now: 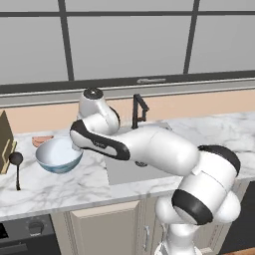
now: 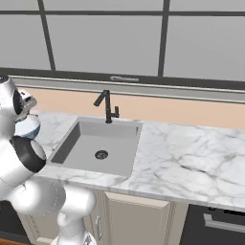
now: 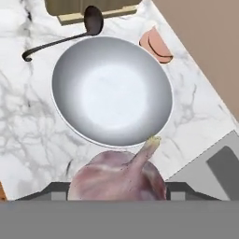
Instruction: Pick the garlic from the sink and place it in the bowl. Then pick the bowl and place it in the microwave. Then close the microwave door and press the start button.
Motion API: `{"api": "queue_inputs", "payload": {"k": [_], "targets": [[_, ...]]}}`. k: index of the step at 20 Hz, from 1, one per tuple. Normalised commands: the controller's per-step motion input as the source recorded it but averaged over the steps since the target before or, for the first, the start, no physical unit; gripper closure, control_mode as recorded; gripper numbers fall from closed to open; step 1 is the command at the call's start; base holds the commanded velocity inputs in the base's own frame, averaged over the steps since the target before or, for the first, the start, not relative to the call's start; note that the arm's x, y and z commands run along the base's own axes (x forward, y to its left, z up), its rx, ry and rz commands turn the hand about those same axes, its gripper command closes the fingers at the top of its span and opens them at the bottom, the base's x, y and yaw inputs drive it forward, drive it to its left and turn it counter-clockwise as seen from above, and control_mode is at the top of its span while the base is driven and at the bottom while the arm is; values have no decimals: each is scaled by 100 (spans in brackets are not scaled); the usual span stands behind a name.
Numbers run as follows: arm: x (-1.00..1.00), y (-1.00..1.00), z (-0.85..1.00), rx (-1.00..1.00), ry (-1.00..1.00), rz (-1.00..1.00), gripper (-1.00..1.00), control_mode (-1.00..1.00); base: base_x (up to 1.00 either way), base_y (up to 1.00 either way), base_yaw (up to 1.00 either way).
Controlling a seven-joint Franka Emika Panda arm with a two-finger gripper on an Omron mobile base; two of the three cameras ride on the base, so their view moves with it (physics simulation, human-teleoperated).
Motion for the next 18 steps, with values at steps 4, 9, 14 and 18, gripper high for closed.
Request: {"api": "queue_inputs", "payload": {"k": [4,9,14,18], "targets": [[45,42,-65,-11,9,-12,100,-100,0,0,0],[41,34,-49,-1,6,-8,100,-100,0,0,0],[20,21,-69,0,7,-5,100,-100,0,0,0],[58,14,-58,0,2,-7,100,-100,0,0,0]]}}
